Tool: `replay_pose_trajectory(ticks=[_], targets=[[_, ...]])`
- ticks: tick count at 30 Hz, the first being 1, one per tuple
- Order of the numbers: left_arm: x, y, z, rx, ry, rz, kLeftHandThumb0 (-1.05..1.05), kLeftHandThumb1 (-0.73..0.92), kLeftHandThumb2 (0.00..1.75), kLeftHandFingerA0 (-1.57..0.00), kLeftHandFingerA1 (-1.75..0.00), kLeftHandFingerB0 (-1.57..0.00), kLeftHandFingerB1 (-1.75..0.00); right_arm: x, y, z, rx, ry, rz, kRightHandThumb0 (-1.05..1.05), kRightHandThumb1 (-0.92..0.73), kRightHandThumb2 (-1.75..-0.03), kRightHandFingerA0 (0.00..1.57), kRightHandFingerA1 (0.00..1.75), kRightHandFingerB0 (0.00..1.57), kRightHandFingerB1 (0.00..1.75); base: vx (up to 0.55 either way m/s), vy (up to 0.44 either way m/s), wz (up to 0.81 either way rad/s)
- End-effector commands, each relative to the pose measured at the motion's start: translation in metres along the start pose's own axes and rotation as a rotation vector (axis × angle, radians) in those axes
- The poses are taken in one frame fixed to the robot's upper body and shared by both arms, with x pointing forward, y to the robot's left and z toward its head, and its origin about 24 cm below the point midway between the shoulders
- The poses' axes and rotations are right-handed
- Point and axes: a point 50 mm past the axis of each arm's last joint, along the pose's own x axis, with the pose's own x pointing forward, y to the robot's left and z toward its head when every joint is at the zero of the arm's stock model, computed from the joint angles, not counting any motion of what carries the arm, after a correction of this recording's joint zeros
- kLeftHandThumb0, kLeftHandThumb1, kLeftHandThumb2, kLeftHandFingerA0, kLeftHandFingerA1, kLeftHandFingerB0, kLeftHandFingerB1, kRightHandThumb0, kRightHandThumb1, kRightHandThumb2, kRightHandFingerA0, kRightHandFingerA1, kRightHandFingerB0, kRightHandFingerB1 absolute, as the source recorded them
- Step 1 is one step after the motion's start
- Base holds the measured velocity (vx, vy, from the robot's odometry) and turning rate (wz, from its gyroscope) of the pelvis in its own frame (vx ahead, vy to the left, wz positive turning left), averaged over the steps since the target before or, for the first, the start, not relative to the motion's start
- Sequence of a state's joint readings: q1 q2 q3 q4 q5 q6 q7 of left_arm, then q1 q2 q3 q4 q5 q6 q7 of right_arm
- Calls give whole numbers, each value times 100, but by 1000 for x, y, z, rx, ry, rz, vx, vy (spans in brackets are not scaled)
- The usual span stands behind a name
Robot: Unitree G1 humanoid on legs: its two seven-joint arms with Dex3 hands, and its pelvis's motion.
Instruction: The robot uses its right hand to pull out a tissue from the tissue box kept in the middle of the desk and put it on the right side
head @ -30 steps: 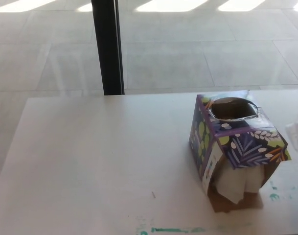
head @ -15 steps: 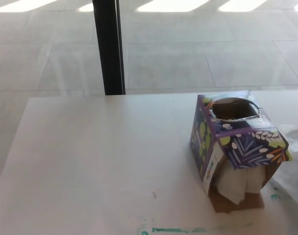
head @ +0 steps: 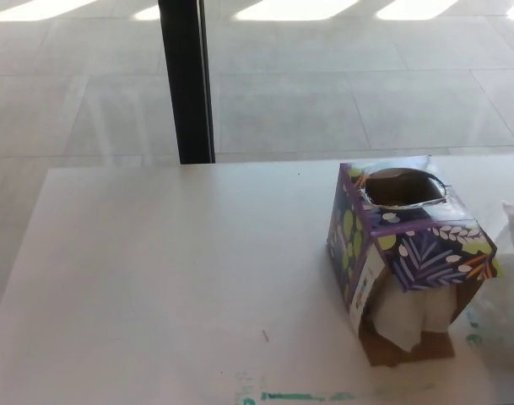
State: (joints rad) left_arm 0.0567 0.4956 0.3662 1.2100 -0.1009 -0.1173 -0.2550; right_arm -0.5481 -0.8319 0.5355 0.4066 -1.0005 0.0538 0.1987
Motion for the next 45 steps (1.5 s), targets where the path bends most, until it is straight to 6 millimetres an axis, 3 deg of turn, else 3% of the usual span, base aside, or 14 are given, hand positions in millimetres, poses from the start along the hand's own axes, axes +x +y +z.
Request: replay_pose_trajectory(ticks=[1, 2, 4, 10, 12, 14, 17, 22, 27, 28, 30, 34, 41, 45], targets=[[-3, 7, -1, -1, -11, 24, -89, 89, 100, -77, -106, -55, -96, -8, -22, -39, 7, 101, 64, -83, -46, -55, 0, 0, 0, 0, 0, 0, 0], [-3, 7, -1, -3, -12, 25, -87, 89, 101, -78, -106, -54, -96, -10, -26, -45, 18, 108, 65, -80, -38, -73, 0, 0, 0, 0, 0, 0, 0], [-3, 7, -1, 3, -17, 24, -87, 89, 101, -78, -106, -54, -95, -15, -33, -62, 68, 130, 40, -80, -47, -56, 0, 0, 0, 0, 0, 0, 0], [-4, 11, -1, 6, -6, 31, -85, 89, 102, -79, -106, -54, -94, -33, -60, -103, 443, 193, 53, -72, -38, -73, 0, 0, 2, 7, 0, 0, 0], [-4, 11, -2, 0, -5, 28, -87, 89, 103, -79, -108, -55, -97, -55, -72, -131, 664, 189, -28, -43, -57, -58, 13, 34, 20, 30, 0, 0, 0], [-4, 11, -2, -1, -8, 27, -87, 89, 102, -81, -108, -56, -96, -69, -77, -147, 774, 209, -112, -46, -57, -69, 24, 42, 25, 38, 0, 0, 0], [-3, 10, -1, -21, -9, 27, -87, 89, 101, -79, -109, -53, -96, -93, -67, -168, 863, 224, -288, -35, -59, -57, 55, 47, 48, 42, 0, 0, 0], [-3, 12, 3, -6, -14, 31, -86, 89, 101, -80, -108, -53, -95, -126, -28, -180, 993, 364, -467, -38, -59, -57, 65, 53, 50, 43, 0, 0, 0], [-2, 10, 3, 4, -13, 31, -85, 91, 100, -77, -107, -52, -95, -151, 50, -167, 1116, 561, -567, -58, -65, -59, 43, 84, 52, 60, 0, 0, 0], [-2, 10, 3, -5, -15, 30, -85, 91, 99, -78, -107, -53, -95, -157, 95, -153, 1205, 704, -536, -56, -64, -59, 40, 91, 49, 67, 0, 0, 0], [-2, 10, 2, -6, -16, 32, -85, 91, 99, -78, -107, -53, -95, -159, 109, -148, 1231, 745, -525, -56, -64, -59, 40, 91, 49, 67, 0, 0, 0], [0, 8, 11, -7, -30, 20, -86, 90, 101, -79, -109, -55, -98, -196, 200, -94, 1566, 1111, -613, -55, -67, -60, 30, 106, 34, 79, 0, 0, 0], [1, 5, 9, 26, -20, 11, -89, 89, 102, -80, -107, -55, -96, -213, 242, -39, 1541, 1159, -464, -50, -66, -57, 25, 127, 26, 97, 0, 0, 0], [4, -1, 13, -31, -25, 2, -90, 87, 102, -78, -112, -55, -100, -201, 238, -30, 1598, 1156, -473, -49, -67, -56, 26, 127, 25, 100, 0, 0, 0]])
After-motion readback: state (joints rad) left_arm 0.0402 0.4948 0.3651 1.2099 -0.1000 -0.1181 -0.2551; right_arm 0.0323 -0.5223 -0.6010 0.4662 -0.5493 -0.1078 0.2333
